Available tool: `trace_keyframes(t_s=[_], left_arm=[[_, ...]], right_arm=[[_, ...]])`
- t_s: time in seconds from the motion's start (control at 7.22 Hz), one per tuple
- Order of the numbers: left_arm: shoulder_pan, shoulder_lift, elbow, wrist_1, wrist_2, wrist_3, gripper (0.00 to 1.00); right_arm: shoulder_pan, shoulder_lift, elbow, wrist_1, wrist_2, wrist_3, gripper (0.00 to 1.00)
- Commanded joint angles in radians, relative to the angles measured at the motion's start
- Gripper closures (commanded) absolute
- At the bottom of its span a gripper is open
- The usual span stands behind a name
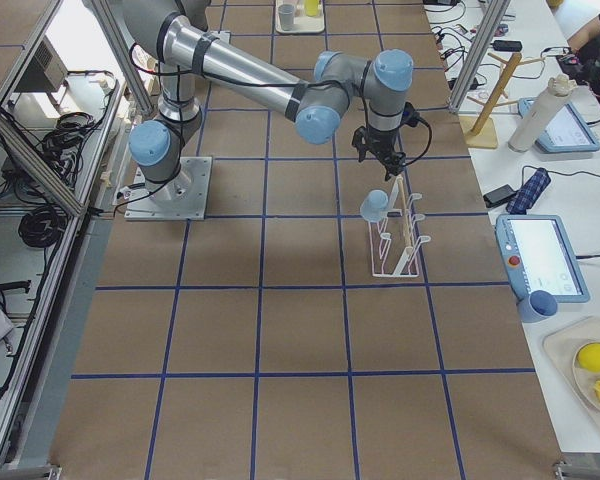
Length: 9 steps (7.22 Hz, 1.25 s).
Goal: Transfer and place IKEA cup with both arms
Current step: 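Move the right gripper toward the light-blue cup on the wire rack, then lower the right gripper around the light-blue cup and close it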
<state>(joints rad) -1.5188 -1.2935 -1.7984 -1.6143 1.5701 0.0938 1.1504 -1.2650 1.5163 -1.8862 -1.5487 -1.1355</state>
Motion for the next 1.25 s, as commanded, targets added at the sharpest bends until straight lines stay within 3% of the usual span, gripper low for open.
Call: trace_keyframes(t_s=[0.0,0.42,1.11], left_arm=[[-0.003,0.003,0.001,0.001,-0.007,0.012,0.0],[-0.003,-0.004,0.001,0.004,-0.01,0.007,0.0],[-0.001,-0.007,-0.002,0.037,-0.007,0.014,0.0]], right_arm=[[-0.035,0.051,0.024,-0.071,0.007,0.0,0.0],[-0.034,0.101,0.022,-0.154,0.051,0.006,0.0],[-0.029,0.125,0.024,-0.16,0.055,0.02,0.0]])
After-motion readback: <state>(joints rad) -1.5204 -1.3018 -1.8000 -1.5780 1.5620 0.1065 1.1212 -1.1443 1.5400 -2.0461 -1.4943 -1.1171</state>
